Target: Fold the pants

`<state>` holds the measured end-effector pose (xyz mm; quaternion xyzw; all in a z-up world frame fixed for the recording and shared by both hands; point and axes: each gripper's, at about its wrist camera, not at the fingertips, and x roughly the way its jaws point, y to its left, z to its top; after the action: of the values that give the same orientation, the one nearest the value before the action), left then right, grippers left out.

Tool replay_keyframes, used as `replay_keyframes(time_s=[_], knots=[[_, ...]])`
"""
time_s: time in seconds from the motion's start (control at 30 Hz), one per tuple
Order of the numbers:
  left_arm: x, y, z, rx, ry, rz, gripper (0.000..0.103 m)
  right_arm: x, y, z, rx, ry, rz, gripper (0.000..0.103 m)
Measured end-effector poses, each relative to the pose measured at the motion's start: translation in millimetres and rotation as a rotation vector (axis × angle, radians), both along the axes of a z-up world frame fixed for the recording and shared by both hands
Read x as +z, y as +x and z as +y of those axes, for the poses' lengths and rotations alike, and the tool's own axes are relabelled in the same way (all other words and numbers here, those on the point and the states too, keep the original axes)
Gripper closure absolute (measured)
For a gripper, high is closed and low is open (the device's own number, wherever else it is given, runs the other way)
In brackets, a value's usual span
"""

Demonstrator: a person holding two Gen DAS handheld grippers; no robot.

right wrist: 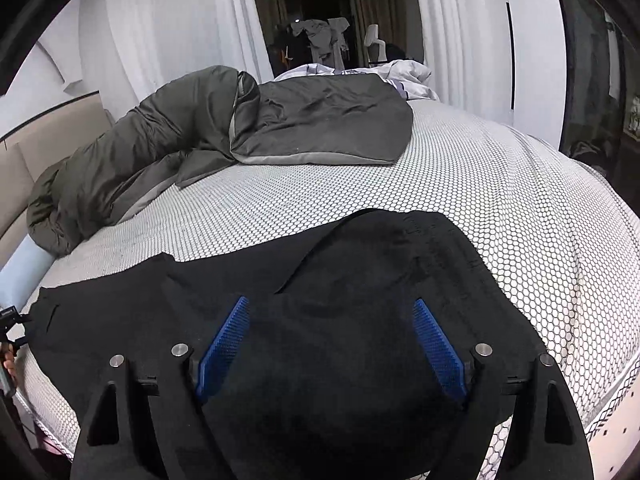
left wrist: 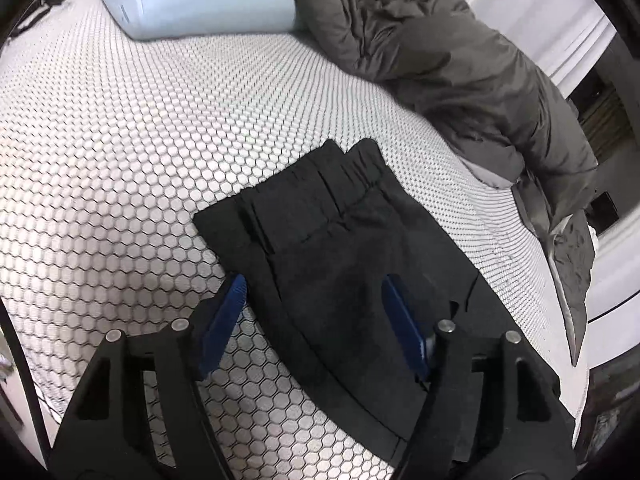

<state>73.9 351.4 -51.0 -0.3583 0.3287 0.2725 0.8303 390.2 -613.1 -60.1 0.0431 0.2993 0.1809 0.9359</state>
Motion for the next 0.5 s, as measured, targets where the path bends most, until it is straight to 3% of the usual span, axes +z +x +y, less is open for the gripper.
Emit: replay_keyframes(time_s=[0.07,0.13,0.27,0.4,0.47,0.5], knots=[[6,-7,-1,0.027,0.043,0.004,0.035,0,1,-1,-0.007,0.003,0.000,0.018],[13,-16,1,0.054,0.050,-0.043,0.035,0,2,-4,-0.014,0.008,0.006,0.018],[8,-10,6,0.005,-0.025,-0.103,0.035,-1,3,-3,-0.015,0.009,0.011,0.018],[-10,9,18,0.009,-0.076,-0.063,0.046,-1,3,-3,-0.006,0.008,0.012,0.018],[-14,14,27,0.039,-0.088,-0.084,0.062,0,3,-3,-0.006,0.010,0.012,0.018],[-14,15,31,0.059,-0.078,-0.090,0.086,0,3,-4,-0.007,0.014,0.012,0.018]])
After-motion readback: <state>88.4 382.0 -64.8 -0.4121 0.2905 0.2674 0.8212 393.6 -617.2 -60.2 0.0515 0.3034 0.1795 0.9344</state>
